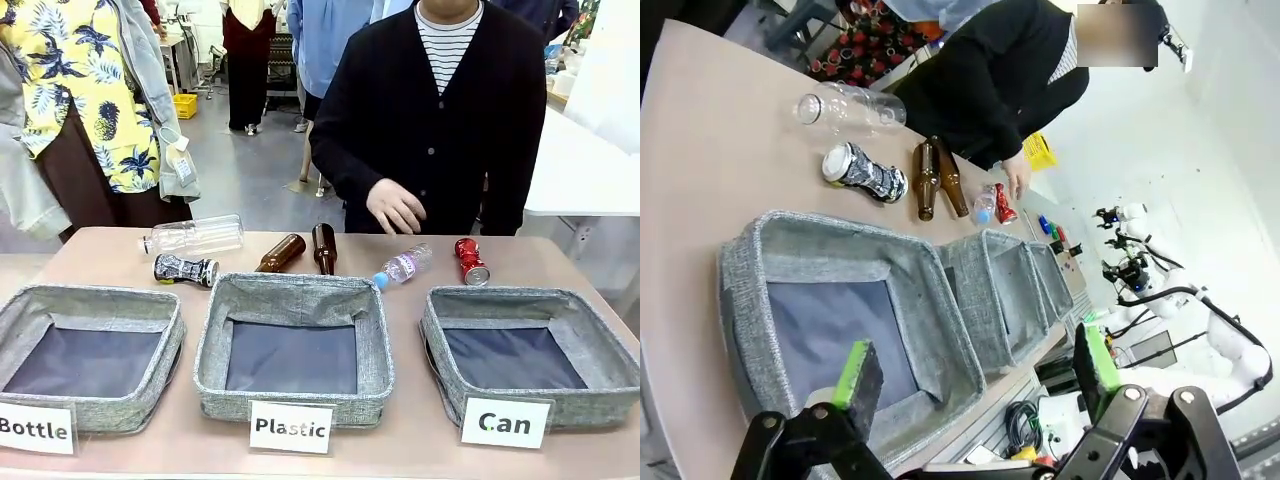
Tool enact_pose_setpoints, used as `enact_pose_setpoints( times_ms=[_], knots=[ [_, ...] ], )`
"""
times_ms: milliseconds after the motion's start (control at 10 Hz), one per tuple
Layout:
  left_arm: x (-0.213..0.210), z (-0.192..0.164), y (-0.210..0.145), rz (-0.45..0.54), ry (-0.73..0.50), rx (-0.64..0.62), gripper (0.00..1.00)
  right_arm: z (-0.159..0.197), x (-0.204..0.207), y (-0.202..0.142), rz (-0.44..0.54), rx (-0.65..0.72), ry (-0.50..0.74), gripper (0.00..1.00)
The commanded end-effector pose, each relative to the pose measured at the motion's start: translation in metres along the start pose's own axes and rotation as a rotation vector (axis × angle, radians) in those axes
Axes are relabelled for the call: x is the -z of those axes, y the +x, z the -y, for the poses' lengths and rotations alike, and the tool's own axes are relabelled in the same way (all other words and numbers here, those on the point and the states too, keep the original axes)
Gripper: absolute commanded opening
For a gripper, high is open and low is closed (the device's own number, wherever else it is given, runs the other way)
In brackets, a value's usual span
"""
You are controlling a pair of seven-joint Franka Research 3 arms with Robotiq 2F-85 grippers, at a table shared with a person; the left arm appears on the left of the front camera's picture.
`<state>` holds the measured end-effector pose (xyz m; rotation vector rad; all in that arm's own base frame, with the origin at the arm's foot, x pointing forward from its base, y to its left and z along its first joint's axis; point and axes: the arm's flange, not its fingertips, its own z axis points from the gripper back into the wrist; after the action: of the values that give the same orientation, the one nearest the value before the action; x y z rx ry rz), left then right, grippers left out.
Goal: Sort the can waste into the basket.
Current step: Pick up the can waste from the table and place it in the right Fabric basket.
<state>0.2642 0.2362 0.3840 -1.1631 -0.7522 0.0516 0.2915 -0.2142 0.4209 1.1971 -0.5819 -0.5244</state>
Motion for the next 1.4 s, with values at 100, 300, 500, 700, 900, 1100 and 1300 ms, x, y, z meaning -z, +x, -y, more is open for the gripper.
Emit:
enact_pose_setpoints(
  times_ms=[100,300,500,700,900,1100,1300],
  knots=[
    [-0.001,0.0,0.0,0.006,0.003,0.018,1.0,-0.072,0.064,-0.02,0.02,-0.287,-0.443,1.0],
    [-0.001,0.0,0.0,0.006,0.003,0.018,1.0,-0.111,0.14,-0.024,-0.065,-0.435,-0.681,1.0],
    [-0.001,0.0,0.0,0.006,0.003,0.018,1.0,-0.13,0.212,-0.026,-0.176,-0.515,-0.759,1.0],
    [-0.001,0.0,0.0,0.006,0.003,0.018,1.0,-0.136,0.227,-0.03,-0.242,-0.549,-0.739,1.0],
    [-0.001,0.0,0.0,0.006,0.003,0.018,1.0,-0.123,0.142,-0.012,-0.373,-0.513,-0.544,1.0],
    [-0.001,0.0,0.0,0.006,0.003,0.018,1.0,-0.066,0.009,0.001,-0.452,-0.438,-0.34,1.0],
    [-0.001,0.0,0.0,0.006,0.003,0.018,1.0,-0.009,-0.051,0.003,-0.393,-0.319,-0.268,1.0]
  ],
)
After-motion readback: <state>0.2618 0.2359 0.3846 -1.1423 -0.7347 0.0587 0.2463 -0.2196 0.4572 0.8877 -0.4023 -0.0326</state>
